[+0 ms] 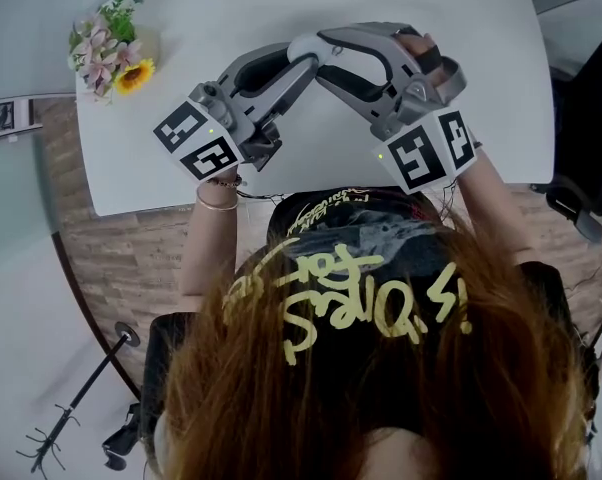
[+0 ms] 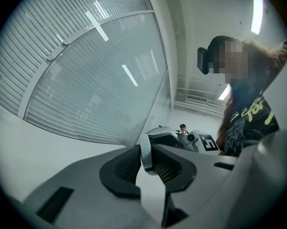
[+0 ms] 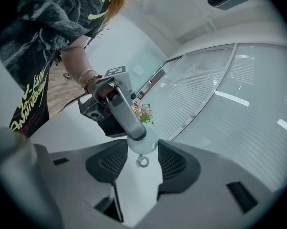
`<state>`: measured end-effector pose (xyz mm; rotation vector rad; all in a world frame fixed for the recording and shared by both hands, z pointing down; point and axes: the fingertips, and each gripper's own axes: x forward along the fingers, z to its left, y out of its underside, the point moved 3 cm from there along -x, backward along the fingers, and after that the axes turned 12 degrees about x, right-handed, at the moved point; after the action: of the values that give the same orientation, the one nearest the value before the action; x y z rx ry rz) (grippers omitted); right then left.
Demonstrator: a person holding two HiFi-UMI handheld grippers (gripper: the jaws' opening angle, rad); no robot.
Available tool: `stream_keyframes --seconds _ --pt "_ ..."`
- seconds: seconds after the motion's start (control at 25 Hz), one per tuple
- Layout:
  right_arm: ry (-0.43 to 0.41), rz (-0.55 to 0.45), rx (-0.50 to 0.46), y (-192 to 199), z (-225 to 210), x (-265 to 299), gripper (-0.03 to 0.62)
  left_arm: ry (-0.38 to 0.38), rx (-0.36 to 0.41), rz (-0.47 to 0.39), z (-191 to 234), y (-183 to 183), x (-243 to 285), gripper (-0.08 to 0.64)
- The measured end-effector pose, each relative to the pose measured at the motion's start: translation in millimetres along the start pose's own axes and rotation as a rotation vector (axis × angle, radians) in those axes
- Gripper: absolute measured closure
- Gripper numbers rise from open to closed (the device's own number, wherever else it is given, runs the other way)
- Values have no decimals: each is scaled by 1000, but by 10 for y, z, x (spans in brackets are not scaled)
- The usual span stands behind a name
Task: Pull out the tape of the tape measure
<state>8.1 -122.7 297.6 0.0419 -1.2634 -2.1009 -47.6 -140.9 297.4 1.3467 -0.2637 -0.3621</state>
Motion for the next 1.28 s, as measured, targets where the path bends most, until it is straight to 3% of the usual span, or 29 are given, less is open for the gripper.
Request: stream_keyframes --seconds 0.16,0.52,0.68,0.72,0.84,1.28 --pt "4 8 1 0 11 -5 390 -17 -61 12 -4 12 1 500" --pt "3 -9 20 -17 -18 -23 388 -32 -33 11 -25 -53 -3 502" --pt "16 38 -1 106 -49 -33 392 -32 -10 12 -30 -75 -2 502" --pt "19 48 -8 131 -58 -39 399 -31 -3 15 -32 -79 0 502" --pt "38 53 -7 156 -89 -67 509 -31 15 28 -36 -78 7 502" --pt "57 67 -8 155 -78 -87 529 -46 16 31 -26 -70 8 500"
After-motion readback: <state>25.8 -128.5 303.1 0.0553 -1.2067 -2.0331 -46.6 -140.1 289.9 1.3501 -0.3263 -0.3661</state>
